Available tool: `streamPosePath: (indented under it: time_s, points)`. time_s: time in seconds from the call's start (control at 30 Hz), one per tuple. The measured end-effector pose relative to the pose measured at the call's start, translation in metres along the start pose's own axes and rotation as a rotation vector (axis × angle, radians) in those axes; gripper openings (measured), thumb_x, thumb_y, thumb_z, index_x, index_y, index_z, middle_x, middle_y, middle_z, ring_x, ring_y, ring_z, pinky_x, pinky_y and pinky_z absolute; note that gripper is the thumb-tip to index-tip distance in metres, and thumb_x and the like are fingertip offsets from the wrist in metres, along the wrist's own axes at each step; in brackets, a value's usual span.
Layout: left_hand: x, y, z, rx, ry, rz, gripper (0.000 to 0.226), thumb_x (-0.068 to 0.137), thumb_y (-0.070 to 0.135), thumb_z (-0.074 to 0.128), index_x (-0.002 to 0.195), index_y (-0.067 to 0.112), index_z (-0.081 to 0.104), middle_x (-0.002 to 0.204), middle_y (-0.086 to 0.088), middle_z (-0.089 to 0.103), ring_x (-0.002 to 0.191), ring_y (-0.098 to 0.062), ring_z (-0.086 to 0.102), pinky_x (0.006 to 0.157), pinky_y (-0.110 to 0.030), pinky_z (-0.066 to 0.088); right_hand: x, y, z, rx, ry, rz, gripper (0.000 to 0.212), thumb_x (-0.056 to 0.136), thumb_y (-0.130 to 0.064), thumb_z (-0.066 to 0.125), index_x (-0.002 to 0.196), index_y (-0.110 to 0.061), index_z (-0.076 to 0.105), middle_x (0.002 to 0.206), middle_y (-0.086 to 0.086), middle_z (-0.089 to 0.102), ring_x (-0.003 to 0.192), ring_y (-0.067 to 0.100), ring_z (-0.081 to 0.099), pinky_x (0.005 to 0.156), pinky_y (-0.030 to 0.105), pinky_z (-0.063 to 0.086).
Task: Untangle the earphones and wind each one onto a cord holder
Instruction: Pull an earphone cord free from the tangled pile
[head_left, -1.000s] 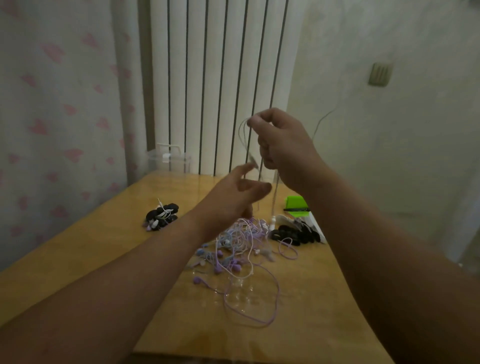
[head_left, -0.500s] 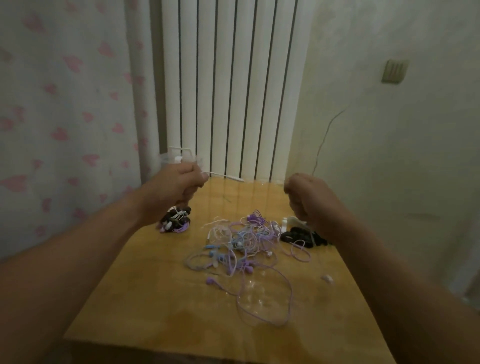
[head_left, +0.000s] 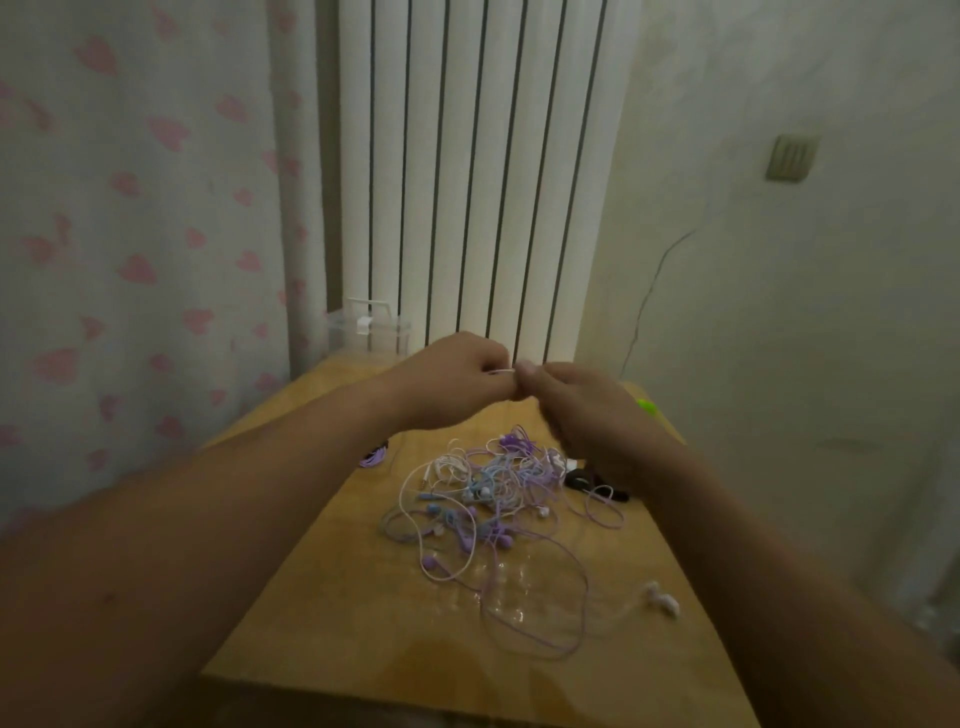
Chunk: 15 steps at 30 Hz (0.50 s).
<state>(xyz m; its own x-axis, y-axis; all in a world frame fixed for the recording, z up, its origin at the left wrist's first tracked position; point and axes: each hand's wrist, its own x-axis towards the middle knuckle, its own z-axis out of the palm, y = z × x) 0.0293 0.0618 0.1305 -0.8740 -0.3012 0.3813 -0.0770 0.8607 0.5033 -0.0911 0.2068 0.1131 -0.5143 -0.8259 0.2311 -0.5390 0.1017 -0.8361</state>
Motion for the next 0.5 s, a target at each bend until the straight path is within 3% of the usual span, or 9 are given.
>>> streamPosePath:
  time_s: [0.1, 0.23, 0.33, 0.4, 0.5]
  points:
    - [-0.008, -0.027, -0.023, 0.028, 0.035, -0.093, 0.029, 0.103, 0.038, 0.062, 0.088, 0.014, 0.065, 0.080, -0.004, 0.061, 0.070, -0.016, 0.054, 0.068, -0.034, 0.047, 0.002, 0.014, -0.027, -0.003, 0.277, -0.011, 0.032, 0.105, -0.040, 0.057, 0.087, -0.018, 0.073, 0.062, -0.003, 0.048, 0.058, 0.016, 0.044, 0.056, 0.029, 0.039]
    - [-0.021, -0.065, -0.044, -0.039, 0.235, -0.249, 0.033, 0.109, 0.033, 0.051, 0.091, 0.014, 0.070, 0.082, -0.008, 0.065, 0.073, -0.020, 0.058, 0.066, -0.032, 0.046, 0.006, 0.035, -0.061, 0.491, 0.662, 0.004, 0.046, 0.090, -0.026, 0.058, 0.045, -0.018, 0.051, 0.046, -0.006, 0.035, 0.041, 0.014, 0.031, 0.049, 0.031, 0.024]
    - [-0.022, -0.078, -0.045, -0.139, 0.247, -0.356, 0.044, 0.111, 0.038, 0.045, 0.094, 0.009, 0.074, 0.088, -0.011, 0.071, 0.077, -0.023, 0.061, 0.070, -0.033, 0.049, 0.007, 0.042, -0.074, 0.598, 0.828, -0.007, 0.039, 0.087, -0.025, 0.056, 0.050, -0.018, 0.046, 0.045, -0.005, 0.033, 0.040, 0.017, 0.030, 0.046, 0.029, 0.024]
    - [-0.022, -0.081, -0.046, -0.314, 0.256, -0.428, 0.052, 0.110, 0.045, 0.043, 0.094, 0.004, 0.072, 0.077, -0.011, 0.069, 0.068, -0.023, 0.060, 0.067, -0.034, 0.049, 0.007, 0.045, -0.078, 0.677, 0.922, -0.002, 0.035, 0.091, -0.022, 0.056, 0.059, -0.021, 0.044, 0.048, -0.004, 0.032, 0.041, 0.016, 0.029, 0.043, 0.025, 0.024]
    - [-0.020, -0.084, -0.047, -0.581, 0.281, -0.493, 0.049, 0.110, 0.048, 0.042, 0.085, 0.010, 0.061, 0.056, 0.001, 0.041, 0.049, -0.016, 0.037, 0.050, -0.029, 0.033, 0.008, 0.050, -0.080, 0.653, 0.975, 0.032, 0.035, 0.088, -0.028, 0.059, 0.057, -0.019, 0.047, 0.052, -0.001, 0.034, 0.046, 0.019, 0.032, 0.045, 0.029, 0.026]
